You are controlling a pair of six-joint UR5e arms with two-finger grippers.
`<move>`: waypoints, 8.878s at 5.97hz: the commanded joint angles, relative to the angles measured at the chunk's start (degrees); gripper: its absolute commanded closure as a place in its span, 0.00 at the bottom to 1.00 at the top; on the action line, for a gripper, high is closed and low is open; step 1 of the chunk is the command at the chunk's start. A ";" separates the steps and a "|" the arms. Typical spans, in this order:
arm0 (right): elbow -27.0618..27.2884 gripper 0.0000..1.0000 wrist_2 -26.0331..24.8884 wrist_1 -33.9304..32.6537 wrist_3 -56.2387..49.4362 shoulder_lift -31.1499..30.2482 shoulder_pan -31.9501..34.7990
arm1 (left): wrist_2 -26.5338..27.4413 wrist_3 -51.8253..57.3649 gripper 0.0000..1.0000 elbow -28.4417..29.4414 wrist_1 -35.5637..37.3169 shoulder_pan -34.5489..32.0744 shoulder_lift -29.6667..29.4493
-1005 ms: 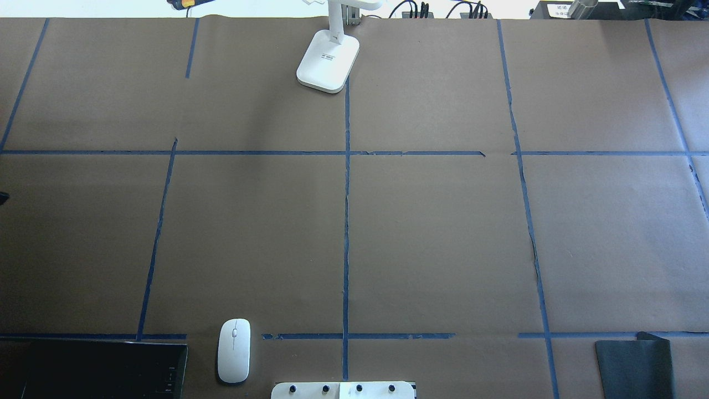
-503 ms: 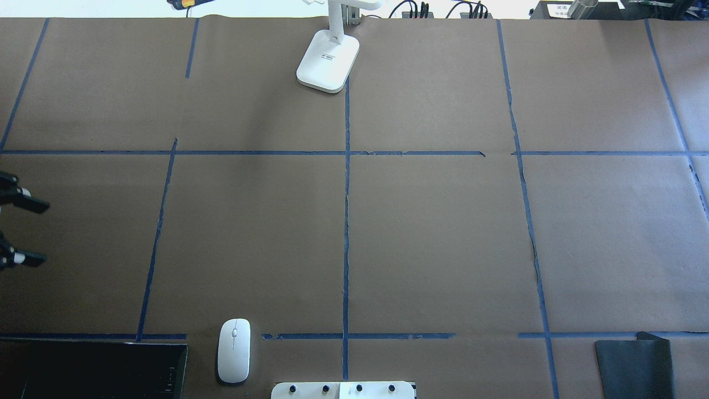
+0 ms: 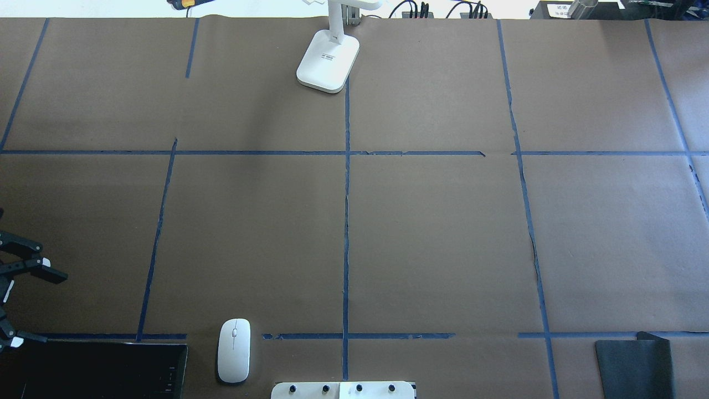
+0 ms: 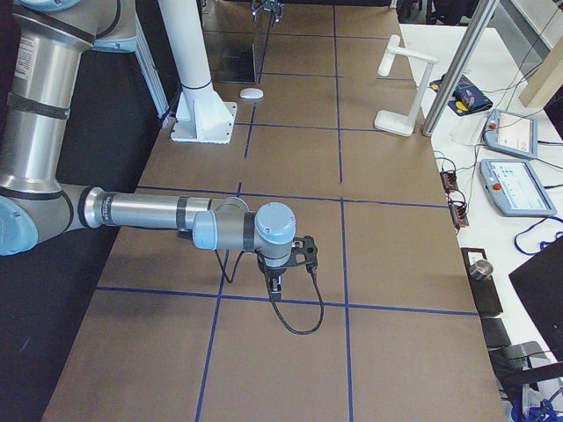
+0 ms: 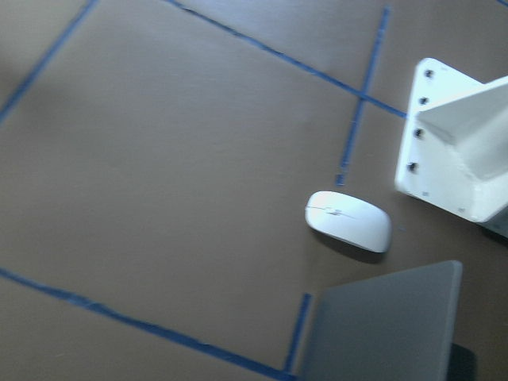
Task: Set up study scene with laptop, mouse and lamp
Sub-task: 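Reach the left gripper down to the closed laptop's lid edge and grasp it, then lift the lid with the left gripper, opening the laptop and pushing it farther away, then release the laptop lid and withdraw the left gripper, then reach the right gripper to the black mouse pad and grasp its edge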
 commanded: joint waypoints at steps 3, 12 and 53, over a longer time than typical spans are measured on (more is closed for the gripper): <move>0.00 0.00 0.00 -0.04 0.00 0.16 0.00 | 7.26 7.11 0.01 0.61 -1.08 5.52 7.08; -0.18 0.00 0.09 -0.13 0.09 0.24 0.00 | 9.38 7.55 1.00 3.25 -1.25 2.75 4.37; 8.61 0.00 -18.78 58.81 73.27 -20.56 -49.78 | 9.73 -7.04 0.00 33.22 35.93 -38.67 -16.20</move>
